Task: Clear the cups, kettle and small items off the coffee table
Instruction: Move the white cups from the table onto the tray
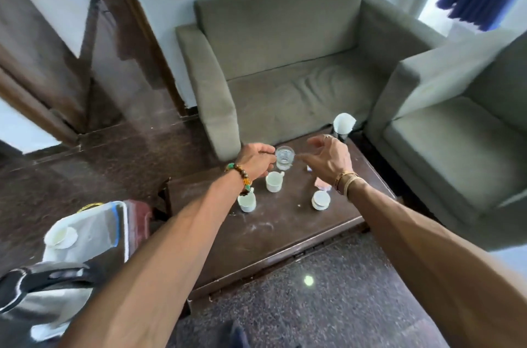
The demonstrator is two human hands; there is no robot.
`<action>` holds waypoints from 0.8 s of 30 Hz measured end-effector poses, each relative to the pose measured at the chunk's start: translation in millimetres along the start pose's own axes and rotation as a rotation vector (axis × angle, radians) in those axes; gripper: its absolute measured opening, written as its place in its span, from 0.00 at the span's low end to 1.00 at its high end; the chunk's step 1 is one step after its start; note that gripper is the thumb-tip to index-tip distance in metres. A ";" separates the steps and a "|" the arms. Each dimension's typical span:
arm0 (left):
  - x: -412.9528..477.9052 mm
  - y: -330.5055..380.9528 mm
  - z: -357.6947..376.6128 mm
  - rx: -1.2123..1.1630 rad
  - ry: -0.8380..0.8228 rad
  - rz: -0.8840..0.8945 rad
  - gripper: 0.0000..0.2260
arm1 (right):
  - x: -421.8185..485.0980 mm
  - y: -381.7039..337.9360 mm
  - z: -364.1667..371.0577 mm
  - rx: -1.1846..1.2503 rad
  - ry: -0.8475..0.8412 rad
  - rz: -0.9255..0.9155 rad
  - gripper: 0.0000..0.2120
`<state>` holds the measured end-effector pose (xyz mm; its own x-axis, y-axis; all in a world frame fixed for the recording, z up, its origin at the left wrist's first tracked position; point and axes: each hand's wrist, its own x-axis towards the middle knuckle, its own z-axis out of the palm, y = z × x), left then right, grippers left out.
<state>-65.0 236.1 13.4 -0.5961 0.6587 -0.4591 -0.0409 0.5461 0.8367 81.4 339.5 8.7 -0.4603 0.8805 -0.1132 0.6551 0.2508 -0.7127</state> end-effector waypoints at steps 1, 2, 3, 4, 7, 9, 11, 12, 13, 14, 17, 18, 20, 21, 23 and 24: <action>0.0 4.2 14.9 0.013 -0.034 0.000 0.12 | 1.3 10.7 -8.8 0.010 0.019 0.032 0.20; 1.0 5.7 28.5 0.031 -0.072 -0.004 0.12 | 1.9 21.3 -14.6 0.024 0.032 0.063 0.21; 2.6 5.1 40.5 0.044 -0.107 -0.012 0.13 | 1.0 31.5 -17.8 0.036 0.037 0.090 0.22; 5.0 2.9 51.1 0.054 -0.133 -0.021 0.13 | -0.3 41.5 -19.1 0.042 0.036 0.112 0.22; 18.8 -6.4 83.8 0.096 -0.187 -0.065 0.13 | -4.5 79.6 -24.1 0.021 0.052 0.178 0.14; 27.3 -9.1 99.9 0.091 -0.230 -0.106 0.13 | -5.0 97.8 -30.3 0.009 0.058 0.220 0.13; 36.5 -4.8 113.1 0.099 -0.263 -0.118 0.12 | 4.8 109.0 -40.7 -0.027 0.045 0.255 0.13; 42.9 0.1 118.6 0.110 -0.276 -0.113 0.11 | 12.8 113.4 -46.2 -0.024 0.049 0.273 0.14; 50.0 5.3 123.1 0.112 -0.285 -0.109 0.10 | 21.1 116.0 -51.0 -0.012 0.056 0.288 0.15; 56.1 10.4 126.4 0.112 -0.286 -0.105 0.09 | 28.5 117.1 -54.6 -0.004 0.064 0.296 0.15; 77.4 26.5 134.1 0.132 -0.278 -0.103 0.10 | 53.2 119.6 -63.7 0.014 0.112 0.312 0.14; 83.2 29.7 137.4 0.147 -0.277 -0.104 0.11 | 58.4 120.6 -65.3 0.027 0.116 0.320 0.15; 92.0 32.6 145.5 0.166 -0.280 -0.105 0.12 | 65.5 125.1 -65.9 0.045 0.111 0.329 0.17; 95.3 33.8 150.9 0.171 -0.291 -0.109 0.12 | 68.8 129.6 -66.1 0.055 0.106 0.339 0.18; 103.1 32.3 164.1 0.177 -0.315 -0.128 0.13 | 75.5 142.0 -64.4 0.055 0.079 0.366 0.19; 106.4 29.9 169.7 0.175 -0.319 -0.140 0.13 | 77.7 147.9 -61.6 0.048 0.059 0.378 0.19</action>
<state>6.4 410.3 -61.1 -0.3143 0.6843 -0.6580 0.0495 0.7040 0.7085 179.5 469.8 -62.8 -0.1550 0.9293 -0.3351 0.7428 -0.1140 -0.6597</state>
